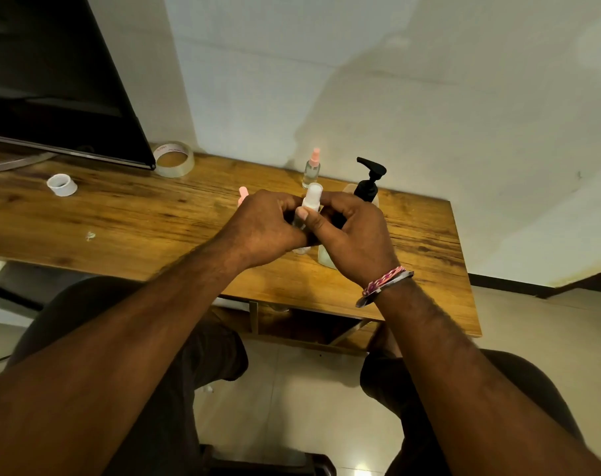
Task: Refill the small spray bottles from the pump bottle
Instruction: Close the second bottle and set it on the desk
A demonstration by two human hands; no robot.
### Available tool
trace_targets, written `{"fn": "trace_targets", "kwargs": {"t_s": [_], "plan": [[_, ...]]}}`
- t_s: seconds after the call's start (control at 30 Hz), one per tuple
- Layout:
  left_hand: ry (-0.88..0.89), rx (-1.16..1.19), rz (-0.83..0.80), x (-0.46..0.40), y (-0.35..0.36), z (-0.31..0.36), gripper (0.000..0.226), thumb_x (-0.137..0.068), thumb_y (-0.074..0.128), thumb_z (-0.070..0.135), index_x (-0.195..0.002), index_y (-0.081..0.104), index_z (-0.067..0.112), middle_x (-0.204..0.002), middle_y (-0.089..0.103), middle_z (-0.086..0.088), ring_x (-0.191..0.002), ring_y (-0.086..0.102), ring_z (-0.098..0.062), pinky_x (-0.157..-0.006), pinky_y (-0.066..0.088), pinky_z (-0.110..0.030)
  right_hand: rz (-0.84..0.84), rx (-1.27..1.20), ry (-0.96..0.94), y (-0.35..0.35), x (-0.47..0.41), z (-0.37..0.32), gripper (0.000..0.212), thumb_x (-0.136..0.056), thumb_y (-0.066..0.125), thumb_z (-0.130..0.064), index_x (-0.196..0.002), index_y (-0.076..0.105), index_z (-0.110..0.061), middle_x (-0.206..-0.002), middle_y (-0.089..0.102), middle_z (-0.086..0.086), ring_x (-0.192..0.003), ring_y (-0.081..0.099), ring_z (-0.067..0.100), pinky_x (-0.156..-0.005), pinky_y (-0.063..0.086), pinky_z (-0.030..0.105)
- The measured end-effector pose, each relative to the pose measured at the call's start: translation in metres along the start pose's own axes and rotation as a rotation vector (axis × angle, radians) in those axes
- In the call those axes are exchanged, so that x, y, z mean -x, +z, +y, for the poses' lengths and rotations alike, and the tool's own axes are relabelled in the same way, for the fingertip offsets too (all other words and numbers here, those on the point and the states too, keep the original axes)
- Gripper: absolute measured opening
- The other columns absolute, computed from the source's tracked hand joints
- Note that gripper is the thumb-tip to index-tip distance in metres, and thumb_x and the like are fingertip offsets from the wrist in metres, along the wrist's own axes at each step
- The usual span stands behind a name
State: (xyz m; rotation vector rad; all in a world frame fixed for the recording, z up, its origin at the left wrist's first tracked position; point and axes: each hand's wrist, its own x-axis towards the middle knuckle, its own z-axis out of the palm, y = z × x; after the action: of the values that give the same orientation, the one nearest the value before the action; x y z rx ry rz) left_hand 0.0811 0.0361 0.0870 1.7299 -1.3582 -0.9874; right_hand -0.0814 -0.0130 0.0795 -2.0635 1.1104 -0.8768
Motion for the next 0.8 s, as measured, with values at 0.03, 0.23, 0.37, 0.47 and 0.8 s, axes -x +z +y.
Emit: {"fn": "trace_targets", "kwargs": {"t_s": [0.03, 0.23, 0.37, 0.47, 0.8], "plan": [[-0.003, 0.016, -0.017, 0.002, -0.003, 0.000, 0.025, -0.080, 0.090, 0.020, -0.096, 0.078, 0.035, -0.086, 0.079, 0.012, -0.083, 0.075, -0.004, -0.081, 0.063, -0.033, -0.020, -0.006, -0.007, 0.001, 0.001, 0.000, 0.024, -0.094, 0.070, -0.041, -0.111, 0.077, -0.026, -0.091, 0.072, -0.004, -0.085, 0.064, 0.013, -0.071, 0.053, 0.033], [0.018, 0.126, -0.064, 0.013, -0.015, -0.001, 0.038, -0.080, 0.091, 0.020, -0.116, 0.079, 0.025, -0.097, 0.081, 0.011, -0.092, 0.077, -0.006, -0.086, 0.064, -0.033, 0.007, -0.103, 0.028, 0.001, 0.001, -0.008, 0.026, -0.092, 0.074, -0.040, -0.113, 0.078, -0.024, -0.082, 0.072, -0.004, -0.077, 0.064, 0.010, -0.064, 0.050, 0.023], [0.047, 0.131, -0.169, 0.019, -0.023, 0.001, 0.035, -0.080, 0.090, 0.019, -0.114, 0.080, 0.021, -0.101, 0.082, 0.007, -0.095, 0.078, -0.011, -0.084, 0.066, -0.037, -0.077, -0.201, 0.019, -0.012, 0.001, -0.010, 0.024, -0.094, 0.072, -0.040, -0.108, 0.079, -0.023, -0.080, 0.071, 0.012, -0.071, 0.064, 0.025, -0.061, 0.051, 0.033], [0.053, 0.108, -0.216, 0.021, -0.022, 0.000, 0.028, -0.078, 0.090, 0.020, -0.104, 0.082, 0.023, -0.099, 0.082, 0.008, -0.096, 0.079, -0.012, -0.085, 0.066, -0.039, -0.132, -0.188, 0.005, -0.016, 0.005, -0.009, 0.022, -0.096, 0.069, -0.041, -0.101, 0.080, -0.023, -0.079, 0.072, 0.011, -0.073, 0.064, 0.028, -0.065, 0.051, 0.037], [0.112, 0.067, 0.113, 0.025, 0.005, 0.004, 0.026, -0.081, 0.090, 0.029, -0.107, 0.082, 0.027, -0.095, 0.080, 0.015, -0.090, 0.074, 0.005, -0.085, 0.059, -0.020, 0.205, -0.117, 0.035, 0.005, 0.013, -0.016, 0.027, -0.096, 0.068, -0.044, -0.091, 0.080, -0.019, -0.069, 0.070, 0.002, -0.067, 0.065, 0.019, -0.055, 0.050, 0.031]]}}
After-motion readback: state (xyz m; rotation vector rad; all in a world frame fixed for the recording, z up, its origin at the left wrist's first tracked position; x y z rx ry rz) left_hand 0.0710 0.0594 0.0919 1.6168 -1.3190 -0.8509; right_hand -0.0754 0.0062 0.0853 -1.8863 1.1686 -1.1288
